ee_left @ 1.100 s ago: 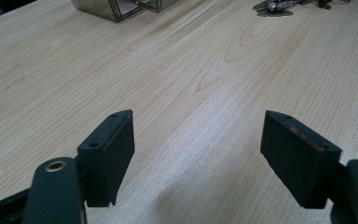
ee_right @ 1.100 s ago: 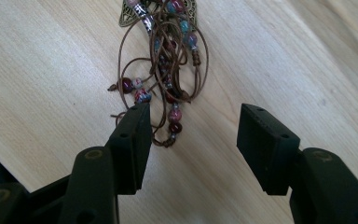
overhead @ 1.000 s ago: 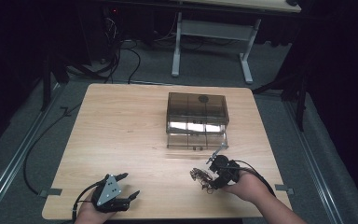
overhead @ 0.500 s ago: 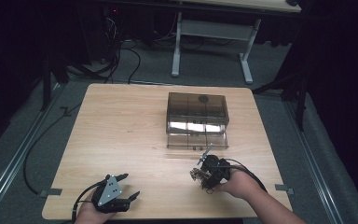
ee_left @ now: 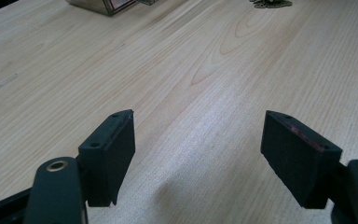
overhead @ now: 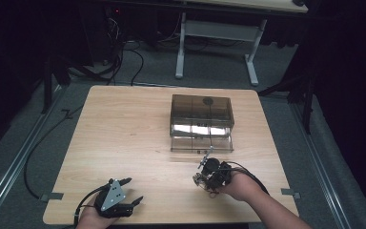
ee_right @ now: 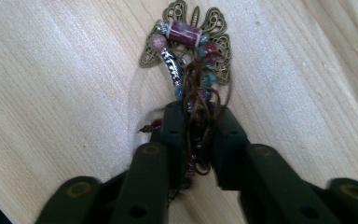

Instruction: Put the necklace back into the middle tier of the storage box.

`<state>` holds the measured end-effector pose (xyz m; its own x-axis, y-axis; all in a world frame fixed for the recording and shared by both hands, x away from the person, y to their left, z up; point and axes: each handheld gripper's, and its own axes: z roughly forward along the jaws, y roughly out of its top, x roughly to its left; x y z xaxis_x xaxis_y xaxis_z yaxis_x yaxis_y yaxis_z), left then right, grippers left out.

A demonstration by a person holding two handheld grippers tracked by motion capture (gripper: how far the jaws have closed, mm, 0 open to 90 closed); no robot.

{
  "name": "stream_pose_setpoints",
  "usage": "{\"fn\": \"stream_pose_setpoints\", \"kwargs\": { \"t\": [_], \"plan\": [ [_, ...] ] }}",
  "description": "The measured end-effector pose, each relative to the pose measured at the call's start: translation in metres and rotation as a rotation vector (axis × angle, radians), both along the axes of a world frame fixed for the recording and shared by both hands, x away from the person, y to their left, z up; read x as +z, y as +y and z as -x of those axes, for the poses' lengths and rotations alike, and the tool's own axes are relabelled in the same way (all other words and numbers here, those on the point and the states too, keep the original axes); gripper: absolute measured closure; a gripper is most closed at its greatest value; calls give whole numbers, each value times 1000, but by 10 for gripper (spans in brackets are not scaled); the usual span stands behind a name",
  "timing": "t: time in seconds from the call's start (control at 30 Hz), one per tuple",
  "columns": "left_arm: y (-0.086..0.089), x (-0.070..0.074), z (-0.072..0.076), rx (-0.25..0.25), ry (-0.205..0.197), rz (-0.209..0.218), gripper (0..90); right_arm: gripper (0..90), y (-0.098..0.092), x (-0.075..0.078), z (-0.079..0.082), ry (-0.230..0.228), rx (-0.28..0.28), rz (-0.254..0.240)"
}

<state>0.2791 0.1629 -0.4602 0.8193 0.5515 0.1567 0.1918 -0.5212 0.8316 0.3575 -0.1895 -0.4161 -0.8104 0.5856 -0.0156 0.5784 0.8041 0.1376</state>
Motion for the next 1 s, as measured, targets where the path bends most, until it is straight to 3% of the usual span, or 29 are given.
{"fn": "stream_pose_setpoints", "kwargs": {
  "t": [0.23,0.7,1.0],
  "plan": [
    [0,0,0,0,-2,-1,267,806,-2,4,-1,4,-27,-7],
    [0,0,1,0,-8,0,267,805,-23,32,-4,-21,-103,-26],
    [0,0,1,1,-9,5,264,806,-35,41,-6,-32,-164,-35]
  ]
}}
